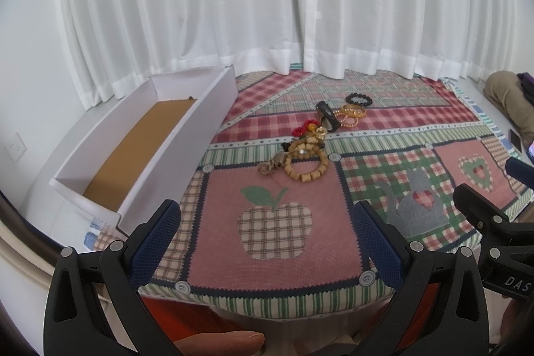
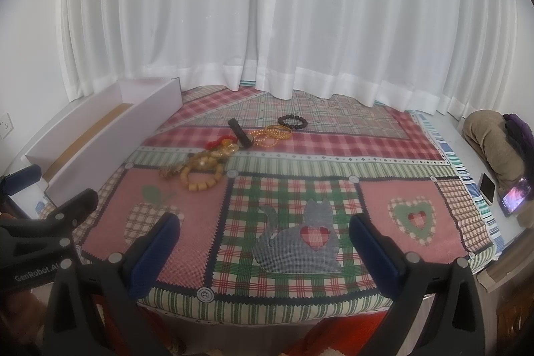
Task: Organize jewelry
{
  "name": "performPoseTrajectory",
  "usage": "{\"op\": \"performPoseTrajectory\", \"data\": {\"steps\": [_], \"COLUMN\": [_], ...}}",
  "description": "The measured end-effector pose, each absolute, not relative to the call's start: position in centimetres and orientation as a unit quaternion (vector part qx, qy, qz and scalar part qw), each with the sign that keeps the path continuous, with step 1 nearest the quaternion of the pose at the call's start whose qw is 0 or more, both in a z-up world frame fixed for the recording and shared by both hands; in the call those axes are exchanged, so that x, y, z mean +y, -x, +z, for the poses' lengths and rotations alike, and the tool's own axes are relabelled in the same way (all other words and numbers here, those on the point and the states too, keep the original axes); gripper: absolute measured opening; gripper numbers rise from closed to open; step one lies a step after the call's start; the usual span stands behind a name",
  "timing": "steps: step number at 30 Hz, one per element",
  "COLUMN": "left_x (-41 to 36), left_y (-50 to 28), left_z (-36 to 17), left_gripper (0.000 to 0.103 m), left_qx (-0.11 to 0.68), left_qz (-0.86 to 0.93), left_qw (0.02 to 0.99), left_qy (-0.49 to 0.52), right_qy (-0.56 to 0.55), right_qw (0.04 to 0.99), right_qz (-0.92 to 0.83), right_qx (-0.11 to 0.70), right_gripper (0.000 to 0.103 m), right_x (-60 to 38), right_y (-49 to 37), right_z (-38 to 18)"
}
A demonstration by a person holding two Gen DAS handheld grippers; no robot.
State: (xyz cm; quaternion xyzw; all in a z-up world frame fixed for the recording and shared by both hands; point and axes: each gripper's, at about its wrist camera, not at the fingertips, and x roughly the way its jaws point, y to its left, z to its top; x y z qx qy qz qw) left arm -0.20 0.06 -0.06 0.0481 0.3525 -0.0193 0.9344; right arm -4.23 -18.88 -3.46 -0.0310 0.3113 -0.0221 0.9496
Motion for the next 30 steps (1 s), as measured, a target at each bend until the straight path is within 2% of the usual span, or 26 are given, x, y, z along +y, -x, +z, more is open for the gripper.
{"op": "performPoseTrajectory", "data": {"steps": [30], "left_x": [0.18], "left_y": [0.03], "left_z": [-0.13], "left_gripper": [0.103], "left_qx": [0.356], "left_qz": [-0.019], "left_qw": [0.933], "left_qy": [-0.052], "right_qy": [0.026], "right_qw": [0.950], "right_qz": [-0.021], "right_qx": [0.310], "right_gripper": [0.103], "right_x": [-19.35], "right_y": [4.07], "right_z": [-3.16]}}
